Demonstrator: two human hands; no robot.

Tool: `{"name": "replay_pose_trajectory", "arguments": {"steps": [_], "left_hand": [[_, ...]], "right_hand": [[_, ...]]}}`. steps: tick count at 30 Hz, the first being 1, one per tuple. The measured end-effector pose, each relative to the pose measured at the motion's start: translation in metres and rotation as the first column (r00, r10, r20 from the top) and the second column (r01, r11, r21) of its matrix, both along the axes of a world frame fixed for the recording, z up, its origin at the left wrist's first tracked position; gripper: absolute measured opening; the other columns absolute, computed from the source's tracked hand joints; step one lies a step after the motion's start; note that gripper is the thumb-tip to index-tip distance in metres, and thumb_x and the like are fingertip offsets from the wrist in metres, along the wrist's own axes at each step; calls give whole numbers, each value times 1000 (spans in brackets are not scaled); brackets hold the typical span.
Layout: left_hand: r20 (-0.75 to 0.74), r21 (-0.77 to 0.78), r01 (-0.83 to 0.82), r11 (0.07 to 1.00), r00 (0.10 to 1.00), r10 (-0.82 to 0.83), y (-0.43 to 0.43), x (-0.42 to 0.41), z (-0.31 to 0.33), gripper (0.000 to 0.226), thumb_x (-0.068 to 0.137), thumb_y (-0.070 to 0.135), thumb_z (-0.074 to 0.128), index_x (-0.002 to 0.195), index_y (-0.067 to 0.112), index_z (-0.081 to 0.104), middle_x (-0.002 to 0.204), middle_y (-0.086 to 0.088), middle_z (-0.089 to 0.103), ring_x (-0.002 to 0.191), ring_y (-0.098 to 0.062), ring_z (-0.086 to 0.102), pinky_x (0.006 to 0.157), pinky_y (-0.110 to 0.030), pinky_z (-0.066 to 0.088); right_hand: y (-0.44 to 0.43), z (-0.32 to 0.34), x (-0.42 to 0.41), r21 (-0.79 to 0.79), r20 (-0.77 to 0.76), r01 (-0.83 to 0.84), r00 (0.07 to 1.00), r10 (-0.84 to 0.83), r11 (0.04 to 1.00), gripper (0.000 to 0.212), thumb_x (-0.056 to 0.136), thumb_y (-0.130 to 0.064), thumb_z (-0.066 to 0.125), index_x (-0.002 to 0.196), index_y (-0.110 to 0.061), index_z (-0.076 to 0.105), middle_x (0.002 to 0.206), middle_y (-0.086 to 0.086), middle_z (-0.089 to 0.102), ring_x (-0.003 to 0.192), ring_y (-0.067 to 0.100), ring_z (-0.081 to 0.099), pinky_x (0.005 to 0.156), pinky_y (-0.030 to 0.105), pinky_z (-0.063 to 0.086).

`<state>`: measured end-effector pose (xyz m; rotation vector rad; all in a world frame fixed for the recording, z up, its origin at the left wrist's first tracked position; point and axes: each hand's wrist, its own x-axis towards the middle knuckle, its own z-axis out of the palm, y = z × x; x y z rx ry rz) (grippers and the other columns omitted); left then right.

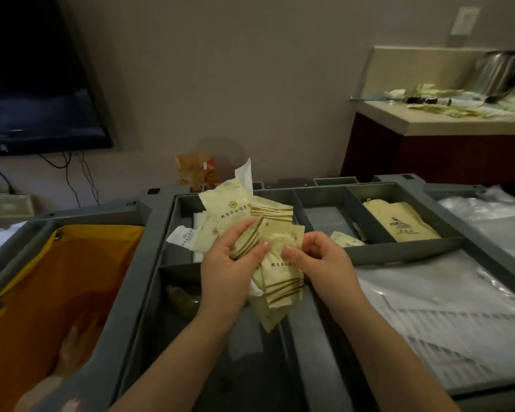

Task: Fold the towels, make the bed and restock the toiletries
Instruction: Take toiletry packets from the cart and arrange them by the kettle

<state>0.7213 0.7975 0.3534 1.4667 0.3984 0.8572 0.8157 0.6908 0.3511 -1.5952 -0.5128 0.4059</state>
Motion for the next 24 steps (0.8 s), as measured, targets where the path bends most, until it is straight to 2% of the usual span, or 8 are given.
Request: {"name": "replay_pose_trajectory", "arguments": {"steps": [5,8,10,14,17,19,21,24], "left_hand": [[29,-78,-20,997,999,22,-26,41,4,36,82,6,67,97,39,61,114,11,62,103,-7,63,78,-25,57],[39,-141,-67,988,997,73,-34,58,2,36,82,4,66,94,37,62,110,10,63,97,-4,64,74,-22,57],[27,-139,-108,984,993,113,-35,64,0,37,83,3,66,94,37,63,108,10,64,90,2,65,67,-15,54],[-11,-122,-159,980,987,159,-32,72,-4,37,84,4,65,97,38,62,107,11,63,91,0,65,64,-14,54],[-11,-116,-181,977,983,181,-30,76,-7,37,83,3,65,96,38,62,104,14,63,87,5,65,64,-12,52],[-15,-119,-175,977,985,175,-30,78,-11,37,83,1,66,97,35,63,104,13,63,85,9,64,64,-11,52],[-24,-125,-160,979,987,158,-31,76,-16,37,82,-1,66,98,33,64,102,12,64,85,9,64,65,-11,52],[-7,-141,-139,980,990,140,-28,74,-18,37,80,-2,67,98,30,66,100,10,67,88,4,66,67,-13,52]], "right_hand": [[-29,8,51,-14,4,-19,1000,19,1000,14,82,-10,70,76,-12,58,69,0,68,69,14,66,62,26,55],[-42,6,84,-18,13,18,1000,-18,1000,10,83,-11,69,79,-14,60,79,3,70,78,18,68,70,32,58],[-47,0,108,-37,22,97,995,-97,995,6,87,-13,65,85,-18,63,87,4,69,85,20,67,76,37,57],[-40,-13,156,-108,71,226,973,-219,968,15,94,-17,57,106,-20,67,99,2,66,82,12,62,68,28,55],[-32,-24,180,-291,175,202,972,-156,935,34,97,-24,51,131,-24,53,117,2,62,81,12,59,61,24,48],[-33,-38,183,-453,260,185,963,-69,872,41,98,-30,49,138,-26,44,127,4,56,92,16,57,70,25,43],[-37,-47,175,-472,300,182,953,-37,863,38,97,-31,50,134,-23,48,125,3,56,106,17,55,80,28,44],[-38,-41,154,-324,306,100,952,4,941,19,97,-27,51,113,-25,61,103,-6,62,101,13,59,80,25,47]]}}
